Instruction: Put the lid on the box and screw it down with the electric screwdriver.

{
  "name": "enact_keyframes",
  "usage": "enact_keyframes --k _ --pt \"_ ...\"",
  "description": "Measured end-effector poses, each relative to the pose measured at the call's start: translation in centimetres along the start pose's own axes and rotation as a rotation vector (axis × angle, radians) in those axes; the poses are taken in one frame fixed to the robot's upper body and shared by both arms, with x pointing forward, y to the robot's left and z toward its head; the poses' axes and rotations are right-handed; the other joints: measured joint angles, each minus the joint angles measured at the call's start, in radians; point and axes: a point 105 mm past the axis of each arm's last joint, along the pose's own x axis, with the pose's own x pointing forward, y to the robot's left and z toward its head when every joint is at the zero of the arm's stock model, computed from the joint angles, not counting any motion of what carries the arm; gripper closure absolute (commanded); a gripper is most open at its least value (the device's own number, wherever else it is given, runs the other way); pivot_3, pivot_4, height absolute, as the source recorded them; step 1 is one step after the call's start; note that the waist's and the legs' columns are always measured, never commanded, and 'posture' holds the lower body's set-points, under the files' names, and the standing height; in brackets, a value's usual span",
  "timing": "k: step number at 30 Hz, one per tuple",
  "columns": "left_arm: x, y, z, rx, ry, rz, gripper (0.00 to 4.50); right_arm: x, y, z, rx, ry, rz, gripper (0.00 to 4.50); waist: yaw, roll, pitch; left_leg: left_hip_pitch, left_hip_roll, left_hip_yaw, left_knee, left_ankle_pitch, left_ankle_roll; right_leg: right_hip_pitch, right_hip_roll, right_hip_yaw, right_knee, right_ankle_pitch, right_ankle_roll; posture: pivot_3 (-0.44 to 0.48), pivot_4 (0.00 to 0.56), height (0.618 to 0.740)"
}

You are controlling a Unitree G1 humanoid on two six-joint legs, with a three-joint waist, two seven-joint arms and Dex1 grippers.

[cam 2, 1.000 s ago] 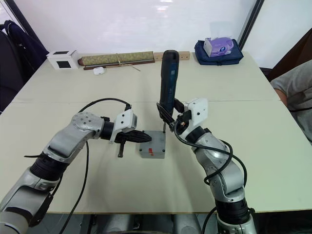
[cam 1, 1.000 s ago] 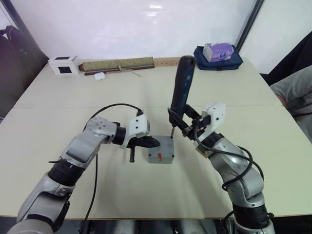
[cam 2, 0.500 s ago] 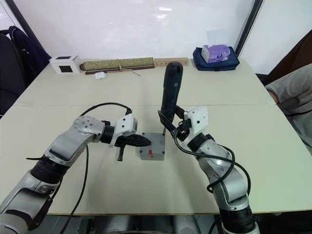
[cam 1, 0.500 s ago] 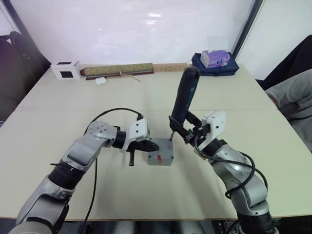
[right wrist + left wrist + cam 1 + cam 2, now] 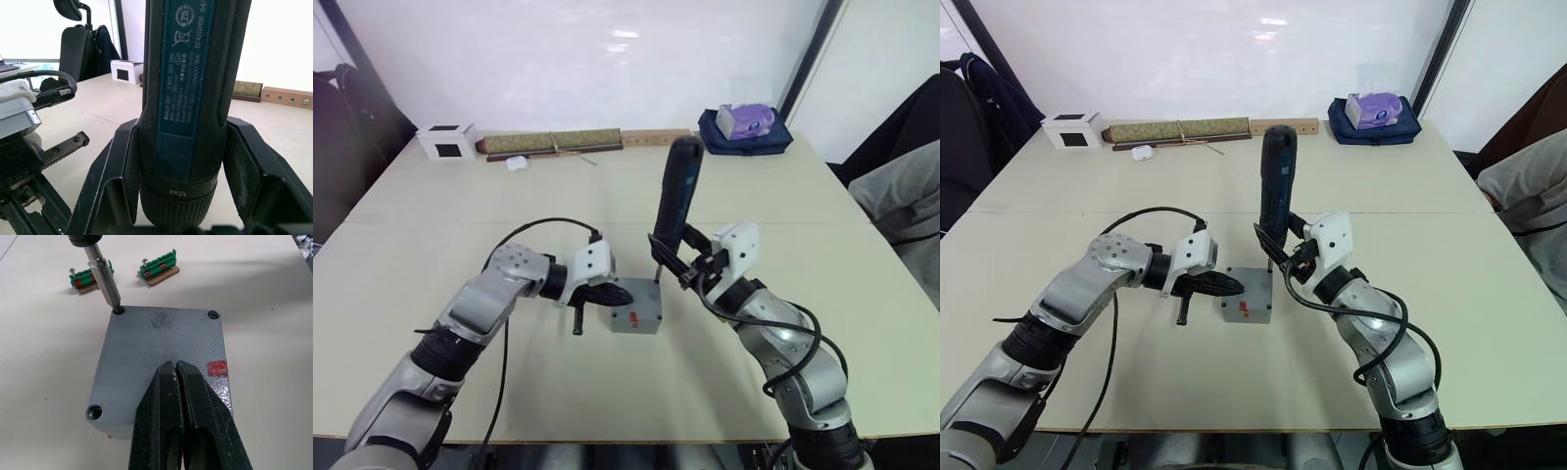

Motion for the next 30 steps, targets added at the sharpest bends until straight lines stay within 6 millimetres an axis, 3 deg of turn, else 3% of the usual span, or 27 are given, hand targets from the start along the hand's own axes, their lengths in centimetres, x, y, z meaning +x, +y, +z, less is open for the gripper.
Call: enact_keyframes --k 22,30 --pt "0.3 0.0 0.1 -0.003 -0.011 -0.009 4.50 -0.3 0.0 0.1 -0.001 -0.003 0.004 2.69 0.003 0.000 -0.001 0.001 0.001 0.000 -0.006 0.000 0.000 0.000 -0.002 0.000 -0.006 0.000 -0.001 0.000 0.150 0.740" --pt "0.4 0.0 0.3 0.012 -0.021 -0.015 4.50 -1.2 -1.0 2.3 0.015 0.015 0.093 2.69 0.003 0.004 0.004 -0.004 0.001 0.000 -0.008 0.000 0.000 -0.005 -0.002 0.000 -0.007 0.000 -0.001 0.000 0.150 0.740"
